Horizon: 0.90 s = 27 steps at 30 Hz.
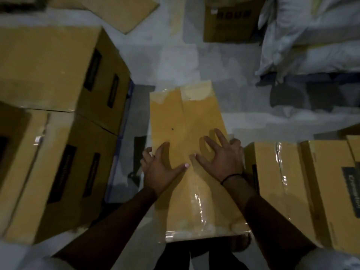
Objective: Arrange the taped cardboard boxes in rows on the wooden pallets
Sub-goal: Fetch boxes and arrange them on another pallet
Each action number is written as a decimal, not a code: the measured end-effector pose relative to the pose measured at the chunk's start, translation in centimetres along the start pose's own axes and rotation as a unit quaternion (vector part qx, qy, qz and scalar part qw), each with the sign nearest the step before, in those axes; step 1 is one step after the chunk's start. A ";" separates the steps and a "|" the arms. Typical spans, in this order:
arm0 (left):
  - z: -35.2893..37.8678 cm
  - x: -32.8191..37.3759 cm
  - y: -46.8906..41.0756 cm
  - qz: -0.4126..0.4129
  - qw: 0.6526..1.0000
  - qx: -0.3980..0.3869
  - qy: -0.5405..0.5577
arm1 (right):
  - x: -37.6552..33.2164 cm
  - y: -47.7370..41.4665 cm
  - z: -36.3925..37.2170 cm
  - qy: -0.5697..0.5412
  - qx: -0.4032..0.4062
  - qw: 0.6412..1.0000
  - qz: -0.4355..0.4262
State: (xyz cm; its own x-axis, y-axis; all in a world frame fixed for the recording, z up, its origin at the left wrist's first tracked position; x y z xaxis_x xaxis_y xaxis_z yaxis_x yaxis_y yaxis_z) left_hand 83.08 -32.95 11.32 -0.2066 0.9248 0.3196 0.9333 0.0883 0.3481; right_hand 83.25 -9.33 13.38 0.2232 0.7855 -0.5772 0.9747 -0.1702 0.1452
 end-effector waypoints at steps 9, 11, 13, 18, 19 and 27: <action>-20.6 -3.8 4.8 0.017 0.991 0.134 0.006 | -19.6 0.8 -6.6 -0.029 0.044 0.990 -0.131; -23.6 -5.2 5.7 -0.004 0.986 0.164 0.019 | -23.0 2.0 -6.8 -0.038 0.053 0.985 -0.161; -27.0 -6.7 7.0 -0.040 0.978 0.205 0.025 | -26.4 3.4 -6.7 -0.041 0.048 0.978 -0.200; -33.3 -10.7 12.1 -0.098 0.960 0.263 0.003 | -32.3 7.4 -6.3 -0.073 0.016 0.966 -0.246; -34.2 -11.6 13.1 -0.108 0.958 0.265 -0.006 | -33.5 8.1 -6.2 -0.081 0.013 0.963 -0.258; -37.5 -19.6 18.7 -0.158 0.946 0.281 -0.036 | -41.5 13.1 -3.6 -0.087 -0.014 0.951 -0.297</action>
State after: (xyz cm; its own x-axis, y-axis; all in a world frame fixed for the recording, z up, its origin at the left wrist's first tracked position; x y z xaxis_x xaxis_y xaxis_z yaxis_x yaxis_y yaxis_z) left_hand 93.55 -63.29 44.56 -0.4989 0.8409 0.2097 0.8418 0.5277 -0.1135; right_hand 86.69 -42.05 42.12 -0.3656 0.6275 -0.6874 0.9290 0.2916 -0.2280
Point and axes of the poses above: each hand's wrist, its own y-axis away from the middle knuckle, its own z-axis out of the palm, x = y × z, the point moved 9 cm from there along -y, towards the middle knuckle, and after that the axes turned 15 degrees about -y, right-handed, at the moved point
